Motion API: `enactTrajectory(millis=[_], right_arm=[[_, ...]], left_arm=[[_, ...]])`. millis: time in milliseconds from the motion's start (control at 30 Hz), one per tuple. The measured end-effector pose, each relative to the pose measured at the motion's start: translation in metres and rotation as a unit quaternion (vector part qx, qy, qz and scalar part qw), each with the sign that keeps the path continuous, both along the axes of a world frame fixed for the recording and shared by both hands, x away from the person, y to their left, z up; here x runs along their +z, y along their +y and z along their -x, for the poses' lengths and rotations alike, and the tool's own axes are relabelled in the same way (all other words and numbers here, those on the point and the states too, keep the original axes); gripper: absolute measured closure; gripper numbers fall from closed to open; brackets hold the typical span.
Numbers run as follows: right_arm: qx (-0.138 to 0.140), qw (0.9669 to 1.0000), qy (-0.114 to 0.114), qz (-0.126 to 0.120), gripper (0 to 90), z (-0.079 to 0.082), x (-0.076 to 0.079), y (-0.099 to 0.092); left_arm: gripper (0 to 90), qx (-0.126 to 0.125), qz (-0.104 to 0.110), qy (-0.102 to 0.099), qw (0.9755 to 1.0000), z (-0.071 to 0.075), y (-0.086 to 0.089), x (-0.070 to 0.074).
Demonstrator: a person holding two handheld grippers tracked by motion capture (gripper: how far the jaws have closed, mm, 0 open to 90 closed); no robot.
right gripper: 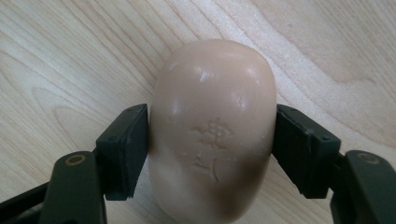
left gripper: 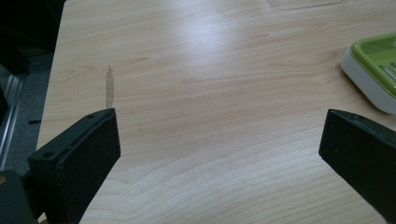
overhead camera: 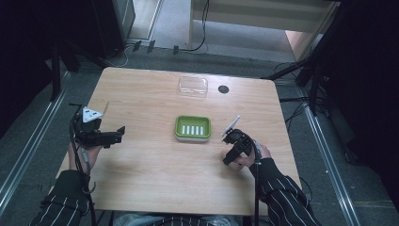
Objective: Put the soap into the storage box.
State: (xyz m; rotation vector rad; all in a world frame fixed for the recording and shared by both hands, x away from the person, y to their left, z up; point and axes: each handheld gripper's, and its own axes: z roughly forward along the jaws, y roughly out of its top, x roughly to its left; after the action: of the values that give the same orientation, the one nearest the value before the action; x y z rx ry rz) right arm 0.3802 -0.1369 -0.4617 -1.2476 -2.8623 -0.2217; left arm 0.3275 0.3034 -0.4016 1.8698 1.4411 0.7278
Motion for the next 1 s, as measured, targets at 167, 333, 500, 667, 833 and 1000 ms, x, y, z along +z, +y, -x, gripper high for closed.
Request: enactTrajectory(millis=[167, 333, 500, 667, 833, 1000], right_arm=[[0.002, 1.0000, 0.002, 0.004, 31.3, -0.0002, -0.0015, 0.0005], [0.004, 0.9999, 0.004, 0.009, 31.4, -0.0001, -0.0029, 0.0015], [0.006, 0.9998, 0.004, 0.017, 31.9, 0.0000, -0.0043, 0.0031], [-0.002, 0.9997, 0.004, 0.023, 32.8, 0.0008, -0.0043, 0.0055], [-0.003, 0.9996, 0.001, 0.027, 33.1, 0.0013, -0.0045, 0.0064], [-0.001, 0.9996, 0.000, 0.027, 33.3, 0.0015, -0.0044, 0.0062]], left_arm=[[0.0, 0.000, 0.001, 0.000, 1.0000, 0.0000, -0.0002, -0.0001], [0.0, 0.001, 0.001, 0.000, 1.0000, 0.0001, -0.0001, 0.0000], [0.0, 0.001, 0.001, -0.001, 1.0000, 0.0002, -0.0002, 0.0000], [0.0, 0.001, 0.001, -0.002, 1.0000, 0.0002, -0.0003, 0.0001], [0.0, 0.001, 0.001, -0.002, 1.0000, 0.0004, 0.0004, 0.0003], [0.0, 0.001, 0.001, -0.001, 1.0000, 0.0004, 0.0001, 0.0004]])
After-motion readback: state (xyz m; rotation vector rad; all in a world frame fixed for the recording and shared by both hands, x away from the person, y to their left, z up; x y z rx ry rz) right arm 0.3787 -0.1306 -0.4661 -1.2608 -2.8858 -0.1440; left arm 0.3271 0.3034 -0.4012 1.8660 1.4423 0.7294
